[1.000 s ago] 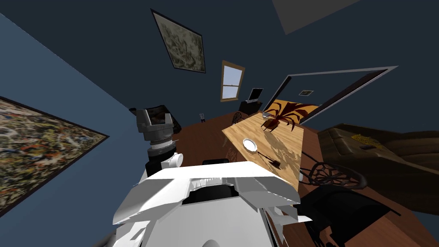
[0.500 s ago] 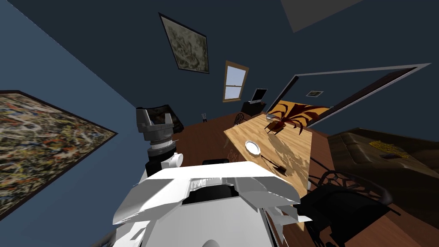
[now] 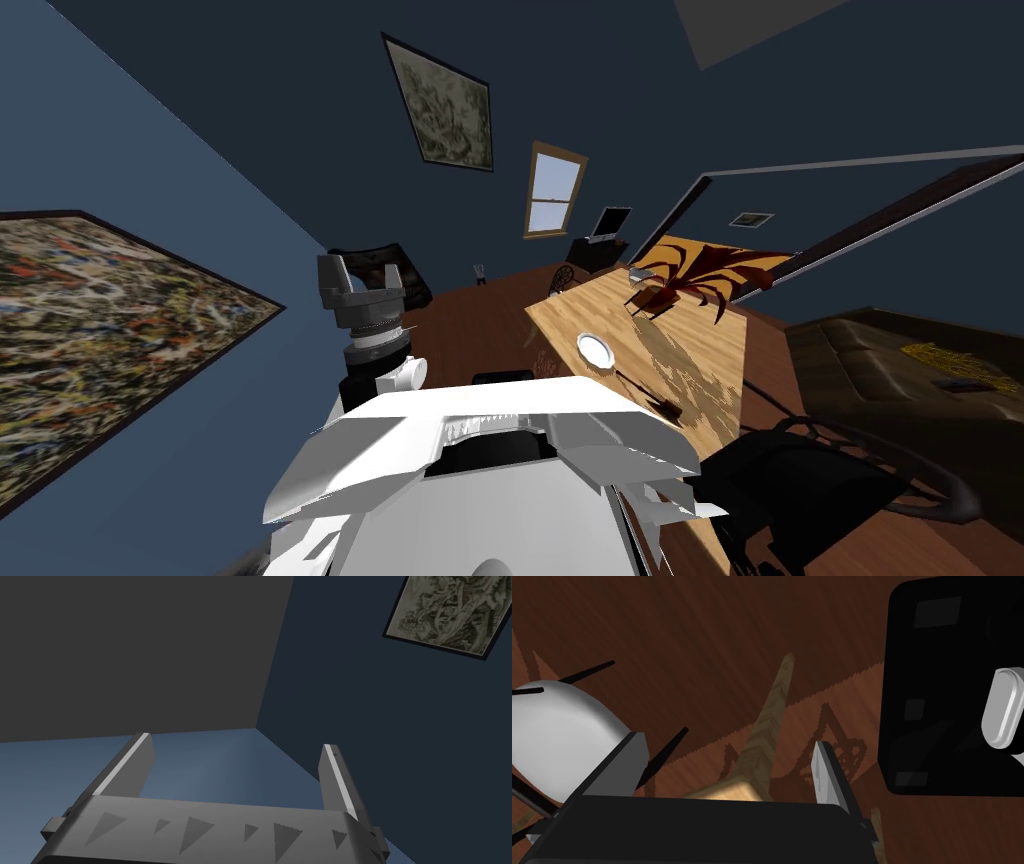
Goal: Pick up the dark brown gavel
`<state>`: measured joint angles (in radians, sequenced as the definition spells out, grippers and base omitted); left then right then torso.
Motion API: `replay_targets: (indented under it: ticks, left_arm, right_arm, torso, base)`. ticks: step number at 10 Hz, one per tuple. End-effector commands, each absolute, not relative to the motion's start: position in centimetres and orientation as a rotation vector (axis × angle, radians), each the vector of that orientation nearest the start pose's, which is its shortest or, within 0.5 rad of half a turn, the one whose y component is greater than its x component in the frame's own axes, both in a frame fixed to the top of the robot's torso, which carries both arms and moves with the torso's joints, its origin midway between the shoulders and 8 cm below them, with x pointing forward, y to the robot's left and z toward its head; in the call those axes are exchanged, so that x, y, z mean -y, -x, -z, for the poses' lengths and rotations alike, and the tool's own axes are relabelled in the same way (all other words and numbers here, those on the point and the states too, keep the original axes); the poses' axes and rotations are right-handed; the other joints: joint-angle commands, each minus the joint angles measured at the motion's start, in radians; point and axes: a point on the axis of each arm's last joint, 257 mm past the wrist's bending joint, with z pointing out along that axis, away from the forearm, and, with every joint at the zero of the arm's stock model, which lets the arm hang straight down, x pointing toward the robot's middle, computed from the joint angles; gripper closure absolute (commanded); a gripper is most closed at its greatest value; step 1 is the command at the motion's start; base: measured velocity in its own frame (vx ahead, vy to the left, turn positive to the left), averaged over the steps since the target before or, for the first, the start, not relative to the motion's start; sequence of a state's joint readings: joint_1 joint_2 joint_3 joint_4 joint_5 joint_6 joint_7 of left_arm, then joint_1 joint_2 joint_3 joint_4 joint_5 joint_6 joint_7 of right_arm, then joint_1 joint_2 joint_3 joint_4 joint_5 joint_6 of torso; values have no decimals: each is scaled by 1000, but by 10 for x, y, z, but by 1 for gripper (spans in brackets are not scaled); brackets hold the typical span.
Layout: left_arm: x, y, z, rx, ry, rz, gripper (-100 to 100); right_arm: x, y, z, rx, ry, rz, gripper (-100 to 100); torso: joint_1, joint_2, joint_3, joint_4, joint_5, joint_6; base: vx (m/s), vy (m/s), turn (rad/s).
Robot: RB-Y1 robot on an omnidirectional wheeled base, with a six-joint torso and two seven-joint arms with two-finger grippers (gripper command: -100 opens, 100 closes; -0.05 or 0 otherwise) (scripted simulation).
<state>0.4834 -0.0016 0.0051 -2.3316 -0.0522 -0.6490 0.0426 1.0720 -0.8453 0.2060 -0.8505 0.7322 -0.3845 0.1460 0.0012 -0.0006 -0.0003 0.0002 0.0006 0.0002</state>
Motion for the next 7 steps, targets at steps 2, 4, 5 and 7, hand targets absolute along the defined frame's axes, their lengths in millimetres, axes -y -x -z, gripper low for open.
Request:
replay_targets:
  ticks: [2,4,5,7]
  left_arm:
    - [-263,-306,-76,-486,461,1357,0]
    - [-263,-306,-76,-486,461,1357,0]
    - [-263,-306,-76,-486,461,1357,0]
    - [-263,-306,-76,-486,461,1357,0]
  right_arm:
    - [595,325,452,-3246,-256,368,-100]
    - [613,339,439,-3283,-206,435,-100]
    - [614,341,438,-3286,-209,439,-100]
    - [628,349,429,-3312,-153,488,-100]
  torso:
    - [0,-2,-1,0,0,0]
    - [1,-6,-4,-1,0,0]
    - [1,-5,-3,-1,0,1]
    - [0,3,1,0,0,1]
  base:
    - [104,11,95]
    - [132,18,133]
    - [31,0,-3]
    - [18,2,57]
